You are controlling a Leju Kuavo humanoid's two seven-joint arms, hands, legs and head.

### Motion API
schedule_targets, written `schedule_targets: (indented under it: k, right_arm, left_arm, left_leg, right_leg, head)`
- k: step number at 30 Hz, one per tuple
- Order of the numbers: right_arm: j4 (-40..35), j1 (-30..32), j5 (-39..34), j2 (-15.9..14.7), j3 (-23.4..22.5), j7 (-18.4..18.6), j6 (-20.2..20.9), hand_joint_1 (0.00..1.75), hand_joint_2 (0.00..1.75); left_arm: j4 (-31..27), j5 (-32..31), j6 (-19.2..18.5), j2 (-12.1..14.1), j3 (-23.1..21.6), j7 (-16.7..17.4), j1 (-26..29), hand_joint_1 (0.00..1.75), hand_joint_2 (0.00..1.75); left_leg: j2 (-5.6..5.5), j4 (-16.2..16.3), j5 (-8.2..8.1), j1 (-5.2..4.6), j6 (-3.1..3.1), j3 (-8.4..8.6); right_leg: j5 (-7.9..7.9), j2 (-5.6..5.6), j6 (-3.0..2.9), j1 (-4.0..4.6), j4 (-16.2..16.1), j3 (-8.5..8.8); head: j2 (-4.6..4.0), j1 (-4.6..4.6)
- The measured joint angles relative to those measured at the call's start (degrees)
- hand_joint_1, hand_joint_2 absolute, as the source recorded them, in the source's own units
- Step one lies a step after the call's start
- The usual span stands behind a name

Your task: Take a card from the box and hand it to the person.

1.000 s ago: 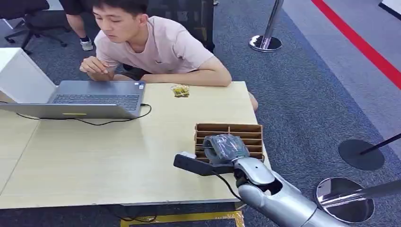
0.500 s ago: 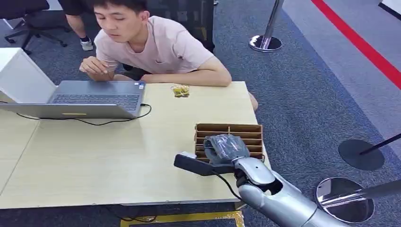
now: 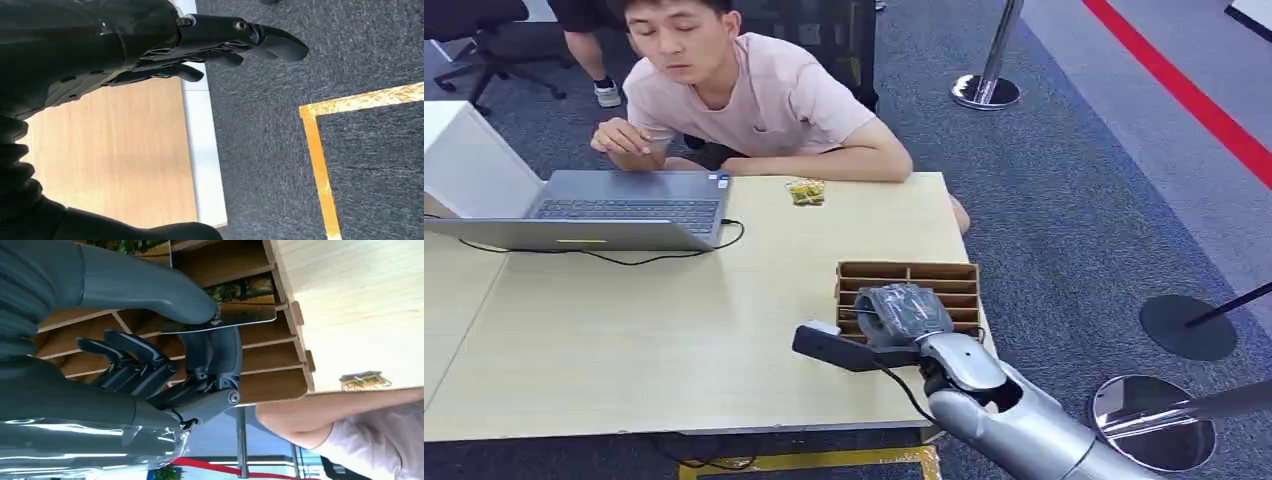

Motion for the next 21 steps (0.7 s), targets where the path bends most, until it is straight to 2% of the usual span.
schedule_targets:
  k: [3, 6, 8, 11, 21]
  right_arm:
    - [-1.1, 0.2, -1.4, -0.2, -0.4, -2.9, -3.9, 1.75, 1.75]
    - [-4.4, 0.6, -2.7, -0.2, -2.5, -11.5, -15.6, 1.75, 1.75]
    - [-7.0, 0.8, -2.5, -0.1, -4.1, -14.5, -18.7, 1.75, 1.75]
    - [-9.9, 1.4, -2.1, 0.5, -5.8, -17.1, -20.8, 1.75, 1.75]
    - [-10.9, 3.0, -2.1, 1.6, -7.1, -19.7, -23.3, 1.75, 1.75]
  left_arm:
    - [0.0, 0.2, -0.1, 0.0, 0.0, 0.1, 0.0, 0.00, 1.75]
    - [0.0, 0.2, -0.3, 0.0, 0.0, -0.1, 0.0, 0.00, 1.75]
    - [0.0, 0.2, -0.2, -0.1, 0.0, -0.2, 0.0, 0.00, 1.75]
    - [0.0, 0.2, -0.2, -0.1, 0.0, -0.2, 0.0, 0.00, 1.75]
    - [0.0, 0.2, -0.2, -0.1, 0.0, -0.4, 0.0, 0.00, 1.75]
  left_leg:
    - [0.01, 0.0, 0.00, 0.00, 0.00, 0.00]
    - [0.01, 0.0, 0.00, 0.00, 0.00, 0.00]
    - [0.00, 0.0, 0.00, 0.00, 0.00, -0.01]
    - [0.01, 0.0, 0.00, 0.00, 0.00, 0.00]
    - [0.01, 0.0, 0.00, 0.00, 0.00, 0.00]
  right_leg:
    - [0.00, 0.01, 0.00, 0.00, 0.0, 0.00]
    - [0.00, 0.01, 0.00, 0.00, 0.0, -0.01]
    - [0.00, 0.00, 0.00, 0.00, 0.0, -0.01]
    - [0.00, 0.01, 0.00, 0.00, 0.0, 0.00]
    - [0.00, 0.01, 0.00, 0.00, 0.0, 0.00]
  head:
    - [-0.02, 0.00]
    - [-0.02, 0.00]
    - [-0.02, 0.02]
    - [0.00, 0.00]
    - [-0.02, 0.00]
